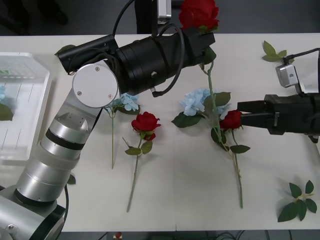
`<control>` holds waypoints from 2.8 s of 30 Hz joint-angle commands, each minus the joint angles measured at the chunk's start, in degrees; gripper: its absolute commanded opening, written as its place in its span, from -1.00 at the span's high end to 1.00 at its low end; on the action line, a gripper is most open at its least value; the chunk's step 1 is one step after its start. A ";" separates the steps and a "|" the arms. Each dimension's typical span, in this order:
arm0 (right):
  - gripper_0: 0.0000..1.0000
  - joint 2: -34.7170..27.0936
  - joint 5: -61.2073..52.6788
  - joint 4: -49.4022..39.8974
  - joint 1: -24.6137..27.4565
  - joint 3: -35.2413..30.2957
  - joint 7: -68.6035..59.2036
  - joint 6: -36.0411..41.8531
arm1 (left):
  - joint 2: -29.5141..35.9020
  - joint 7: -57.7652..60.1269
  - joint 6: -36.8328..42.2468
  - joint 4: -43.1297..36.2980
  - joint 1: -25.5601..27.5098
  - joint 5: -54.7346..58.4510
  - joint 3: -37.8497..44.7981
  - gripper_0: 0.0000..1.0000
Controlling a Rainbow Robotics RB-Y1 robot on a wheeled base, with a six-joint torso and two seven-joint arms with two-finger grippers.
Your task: Place the red flowers into the right box and the blue flowers into the left box. If a person shows an open palm, hand one flower to the person first, then continue sorting.
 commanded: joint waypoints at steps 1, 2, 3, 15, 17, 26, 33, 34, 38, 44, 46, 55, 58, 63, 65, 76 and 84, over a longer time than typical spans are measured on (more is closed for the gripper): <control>-1.00 1.84 2.17 -2.03 -2.15 -0.19 -2.37 -0.01 | 0.25 1.52 -0.44 -0.99 -1.45 0.35 0.41 1.00; -1.00 2.11 2.44 -2.03 -2.41 0.25 -2.64 -0.10 | 0.25 1.52 -0.44 -0.99 -1.45 0.35 0.41 1.00; -1.00 2.20 2.44 -2.03 -2.68 0.86 -2.81 -0.54 | 0.25 1.61 -0.44 -0.99 -1.36 0.35 0.41 1.00; -0.97 3.69 2.44 -2.03 -3.64 4.20 -3.25 -2.21 | 0.25 1.69 -0.44 -0.99 -1.36 0.26 0.41 1.00; -0.95 3.95 2.44 -2.03 -3.82 4.47 -3.25 -2.21 | 0.25 1.69 -0.44 -0.99 -1.36 0.26 0.41 1.00; -0.79 5.62 2.52 -2.03 -4.87 6.31 -3.52 -2.47 | 0.25 1.87 -0.44 -0.99 -1.36 -0.44 0.68 1.00; 1.00 6.77 2.52 -2.03 -5.49 6.93 -3.61 -2.47 | 0.25 1.96 -0.44 -0.99 -1.27 -0.44 0.85 1.00; 1.00 6.77 2.61 -2.03 -5.58 6.93 -3.69 -2.56 | 0.25 1.96 -0.44 -0.99 -1.27 -0.35 0.85 1.00; 1.00 6.94 2.79 -2.03 -5.75 6.93 -3.69 -2.47 | 0.25 1.96 -0.44 -0.99 -1.27 -0.35 0.94 1.00; 1.00 6.94 2.79 -2.12 -5.75 7.02 -3.61 -2.47 | 0.25 1.96 -0.44 -0.99 -1.18 -0.44 1.03 1.00; 1.00 6.94 2.79 -2.12 -5.75 6.93 -3.61 -2.47 | 0.25 1.96 -0.44 -0.99 -1.18 -0.44 1.12 1.00; 1.00 6.94 2.79 -2.21 -5.75 6.93 -3.34 -2.39 | 0.60 1.87 -0.44 -0.99 -1.18 -0.44 1.29 -1.00; 1.00 6.94 2.79 -2.38 -5.75 6.75 -3.17 -2.47 | 1.04 1.69 -0.44 -0.99 -1.01 -0.44 1.29 -1.00; 1.00 6.59 2.79 -2.73 -5.75 5.17 -3.08 -2.21 | 2.45 0.99 1.58 -1.08 -0.66 -0.35 1.73 -1.00; 1.00 5.89 3.14 -2.82 -5.67 3.32 -3.17 -1.86 | 3.59 0.99 4.48 -1.52 -0.57 -0.26 2.88 -1.00; 1.00 1.40 20.01 -2.73 -5.40 -15.13 -4.22 7.19 | 13.52 1.43 23.82 -3.98 2.60 6.68 11.84 -1.00; 1.00 -7.21 34.25 -2.73 -1.62 -21.64 -6.24 5.35 | 16.42 3.19 44.21 -9.34 9.45 -2.02 23.00 -1.00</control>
